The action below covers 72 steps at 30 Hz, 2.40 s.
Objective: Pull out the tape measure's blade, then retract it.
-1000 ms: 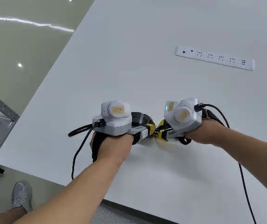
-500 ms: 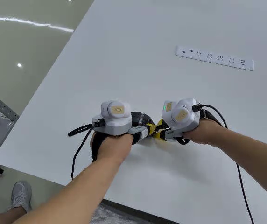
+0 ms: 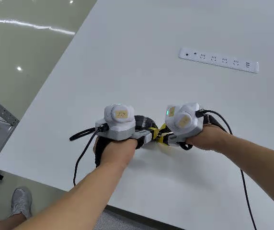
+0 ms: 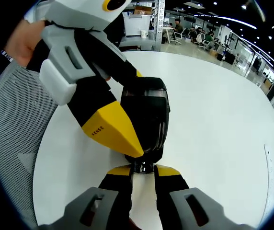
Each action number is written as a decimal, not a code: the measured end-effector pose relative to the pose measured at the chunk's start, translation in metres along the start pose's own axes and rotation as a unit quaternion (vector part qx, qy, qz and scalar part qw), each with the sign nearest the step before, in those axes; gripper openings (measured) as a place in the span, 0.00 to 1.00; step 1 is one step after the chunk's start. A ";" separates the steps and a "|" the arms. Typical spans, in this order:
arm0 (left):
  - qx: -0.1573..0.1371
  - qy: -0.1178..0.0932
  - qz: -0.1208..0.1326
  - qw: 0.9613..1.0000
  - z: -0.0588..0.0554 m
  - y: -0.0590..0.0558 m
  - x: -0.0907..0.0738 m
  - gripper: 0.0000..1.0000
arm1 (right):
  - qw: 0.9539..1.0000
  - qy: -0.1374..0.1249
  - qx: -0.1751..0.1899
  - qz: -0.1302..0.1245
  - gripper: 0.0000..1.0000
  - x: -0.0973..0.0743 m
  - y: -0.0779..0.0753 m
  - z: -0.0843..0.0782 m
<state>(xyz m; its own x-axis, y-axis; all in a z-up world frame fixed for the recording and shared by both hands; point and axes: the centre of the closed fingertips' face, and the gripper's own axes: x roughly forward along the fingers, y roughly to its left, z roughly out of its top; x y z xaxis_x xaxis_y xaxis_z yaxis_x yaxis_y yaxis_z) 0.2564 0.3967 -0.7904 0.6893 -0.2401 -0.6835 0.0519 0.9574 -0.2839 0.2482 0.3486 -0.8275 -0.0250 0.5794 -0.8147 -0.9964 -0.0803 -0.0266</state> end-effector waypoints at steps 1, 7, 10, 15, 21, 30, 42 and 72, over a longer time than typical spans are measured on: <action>0.000 -0.001 -0.001 1.000 0.000 0.000 0.000 0.57 | 1.000 0.000 0.002 -0.002 0.14 0.000 0.000 0.000; -0.004 0.001 -0.011 1.000 0.000 -0.002 -0.002 0.59 | 1.000 0.003 0.024 -0.017 0.21 -0.004 -0.003 -0.005; 0.006 0.000 -0.017 1.000 0.000 -0.005 -0.004 0.62 | 0.999 -0.006 0.048 -0.020 0.25 -0.007 -0.001 -0.006; 0.019 0.008 -0.023 1.000 -0.006 -0.010 -0.007 0.68 | 0.997 -0.019 0.073 -0.033 0.30 -0.017 0.000 -0.004; 0.027 0.008 -0.025 0.999 -0.007 -0.006 -0.016 0.73 | 0.994 -0.033 0.100 -0.044 0.35 -0.030 0.005 -0.001; 0.077 -0.015 -0.031 0.996 0.000 -0.003 -0.037 0.77 | 0.985 -0.063 0.149 -0.057 0.45 -0.053 0.014 0.003; 0.088 -0.016 -0.040 0.995 -0.018 -0.005 -0.068 0.86 | 0.973 -0.093 0.192 -0.089 0.57 -0.089 0.032 0.004; 0.158 -0.011 -0.078 0.984 -0.025 -0.018 -0.140 1.00 | 0.935 -0.147 0.287 -0.146 0.85 -0.174 0.086 0.002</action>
<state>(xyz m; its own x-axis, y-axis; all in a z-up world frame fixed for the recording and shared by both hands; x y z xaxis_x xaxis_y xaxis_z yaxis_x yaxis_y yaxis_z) 0.1413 0.4095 -0.7063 0.6711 -0.3877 -0.6319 0.3785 0.9121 -0.1576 0.1669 0.2425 -0.6867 0.3181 0.7127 -0.6251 -0.8414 0.5161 0.1602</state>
